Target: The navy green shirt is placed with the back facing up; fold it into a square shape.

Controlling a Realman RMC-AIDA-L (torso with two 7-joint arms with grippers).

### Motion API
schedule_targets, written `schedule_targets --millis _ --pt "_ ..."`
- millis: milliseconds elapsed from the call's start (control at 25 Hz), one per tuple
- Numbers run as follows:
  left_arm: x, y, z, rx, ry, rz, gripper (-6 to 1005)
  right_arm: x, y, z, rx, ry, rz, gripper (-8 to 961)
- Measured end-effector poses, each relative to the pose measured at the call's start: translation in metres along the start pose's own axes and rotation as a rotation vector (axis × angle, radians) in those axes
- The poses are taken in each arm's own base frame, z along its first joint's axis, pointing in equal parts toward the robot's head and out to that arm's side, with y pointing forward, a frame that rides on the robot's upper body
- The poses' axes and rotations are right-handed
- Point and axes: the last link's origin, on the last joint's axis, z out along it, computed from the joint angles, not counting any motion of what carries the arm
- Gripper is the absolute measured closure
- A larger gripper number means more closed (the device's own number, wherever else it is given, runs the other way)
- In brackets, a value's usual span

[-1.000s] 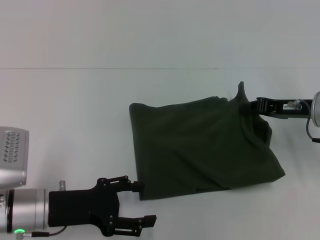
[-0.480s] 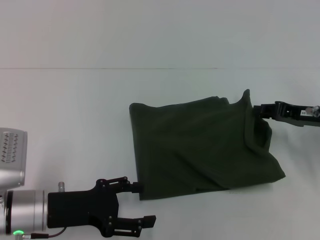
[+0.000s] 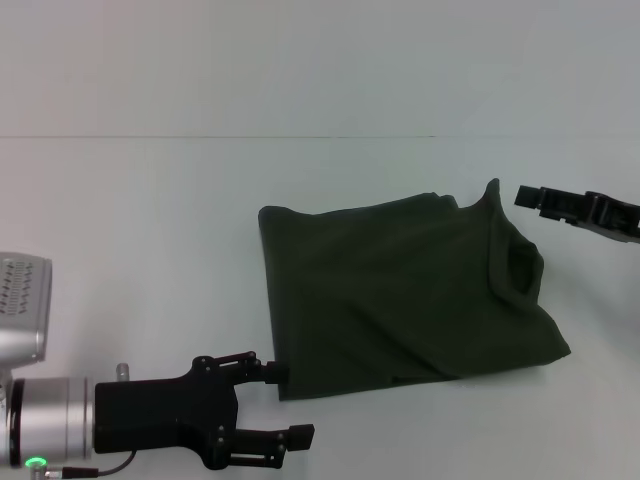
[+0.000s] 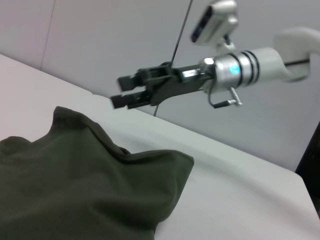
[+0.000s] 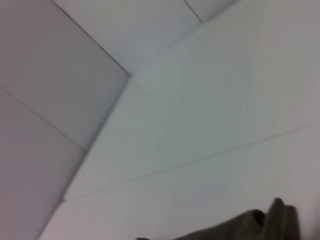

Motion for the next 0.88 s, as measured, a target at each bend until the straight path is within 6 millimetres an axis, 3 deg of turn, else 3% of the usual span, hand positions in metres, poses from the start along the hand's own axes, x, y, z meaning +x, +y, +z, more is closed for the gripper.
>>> schedule_targets --millis 200,520,880 --pt "0.002 0.000 -0.001 -0.004 0.011 -0.014 129 0.012 0.008 -0.017 -0.112 -0.045 -0.080 279" --pt "0.004 0.000 0.000 -0.008 0.013 -0.021 135 0.046 0.023 -0.017 -0.243 0.007 -0.174 254" --pt "0.004 0.000 -0.001 -0.005 0.017 -0.029 143 0.075 0.007 -0.007 -0.151 0.067 -0.162 264"
